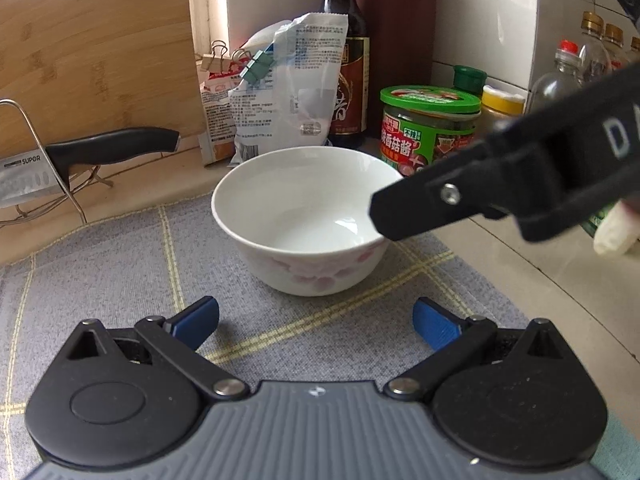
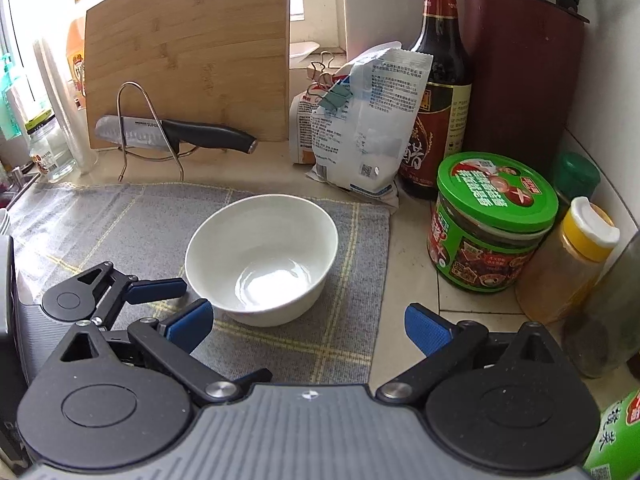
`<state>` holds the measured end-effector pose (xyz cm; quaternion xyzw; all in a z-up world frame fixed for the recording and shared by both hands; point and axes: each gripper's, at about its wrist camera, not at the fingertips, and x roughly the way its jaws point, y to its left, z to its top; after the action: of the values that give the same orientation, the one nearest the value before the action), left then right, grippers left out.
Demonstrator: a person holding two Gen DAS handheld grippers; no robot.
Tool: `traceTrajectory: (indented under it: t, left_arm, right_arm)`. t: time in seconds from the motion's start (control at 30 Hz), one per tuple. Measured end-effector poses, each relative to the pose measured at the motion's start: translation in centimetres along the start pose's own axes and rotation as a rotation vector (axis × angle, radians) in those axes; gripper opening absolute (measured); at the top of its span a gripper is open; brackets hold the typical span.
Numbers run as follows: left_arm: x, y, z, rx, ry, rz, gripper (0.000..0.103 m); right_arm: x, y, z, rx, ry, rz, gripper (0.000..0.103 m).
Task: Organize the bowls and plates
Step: 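Move the right gripper to the white floral bowl by the condiment jars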
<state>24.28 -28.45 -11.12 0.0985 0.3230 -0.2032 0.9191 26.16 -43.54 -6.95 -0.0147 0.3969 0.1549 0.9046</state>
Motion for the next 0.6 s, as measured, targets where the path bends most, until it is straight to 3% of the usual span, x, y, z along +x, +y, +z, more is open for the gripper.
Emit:
traceTrajectory:
  t: [0.6]
  left_arm:
    - [-0.1, 0.2, 1.4, -0.025, -0.067, 0.027, 0.102]
  right_arm:
    - [4.9, -0.5, 3.5, 0.017, 0.066, 0.146, 0.103]
